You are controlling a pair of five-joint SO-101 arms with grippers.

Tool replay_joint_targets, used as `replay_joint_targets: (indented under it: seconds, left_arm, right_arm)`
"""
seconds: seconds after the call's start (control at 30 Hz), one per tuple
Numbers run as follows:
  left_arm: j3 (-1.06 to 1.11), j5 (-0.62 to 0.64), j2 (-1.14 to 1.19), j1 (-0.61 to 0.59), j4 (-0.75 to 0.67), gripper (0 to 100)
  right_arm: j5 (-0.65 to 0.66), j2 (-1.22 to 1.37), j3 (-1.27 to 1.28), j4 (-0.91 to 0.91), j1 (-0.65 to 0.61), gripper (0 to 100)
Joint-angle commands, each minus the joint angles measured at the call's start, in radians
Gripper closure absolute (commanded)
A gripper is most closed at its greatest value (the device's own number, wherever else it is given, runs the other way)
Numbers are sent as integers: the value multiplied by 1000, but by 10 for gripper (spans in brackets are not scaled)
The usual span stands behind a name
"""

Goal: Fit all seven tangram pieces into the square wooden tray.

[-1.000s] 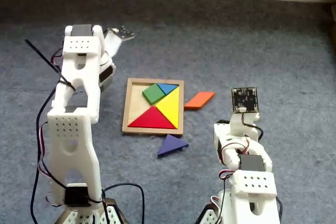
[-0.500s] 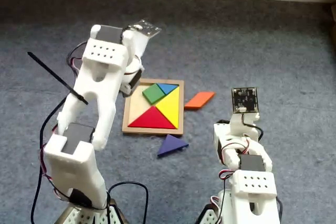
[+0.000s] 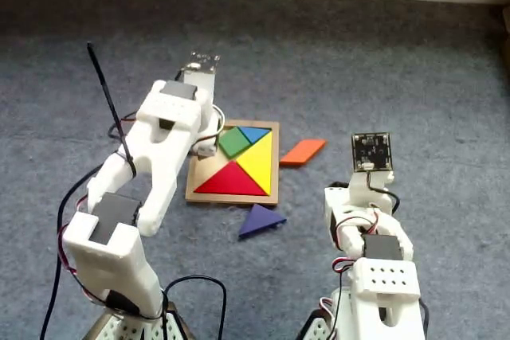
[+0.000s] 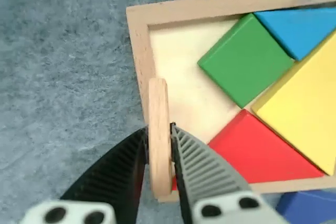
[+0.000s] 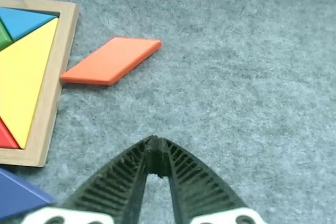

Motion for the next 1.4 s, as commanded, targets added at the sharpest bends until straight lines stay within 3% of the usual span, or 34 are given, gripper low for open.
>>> replay_joint_targets:
  seconds: [0.0, 0.33, 0.43, 0.6, 1.0, 1.37]
  left_arm:
    - [47, 46, -59, 25, -97, 995]
    - [62, 64, -61, 150, -152, 992]
    - [61, 63, -53, 156, -184, 971]
    - [64, 69, -50, 148, -184, 819]
    - [62, 69, -61, 128, -181, 810]
    - [-41, 66, -62, 64, 29, 811]
  right_arm:
    - [12, -13, -2, -28, -13, 992]
    - [12, -15, -2, -28, -13, 992]
    - [12, -15, -2, -28, -13, 992]
    - [12, -15, -2, -28, -13, 992]
    - [12, -15, -2, -28, -13, 992]
    - [12, -15, -2, -28, -13, 992]
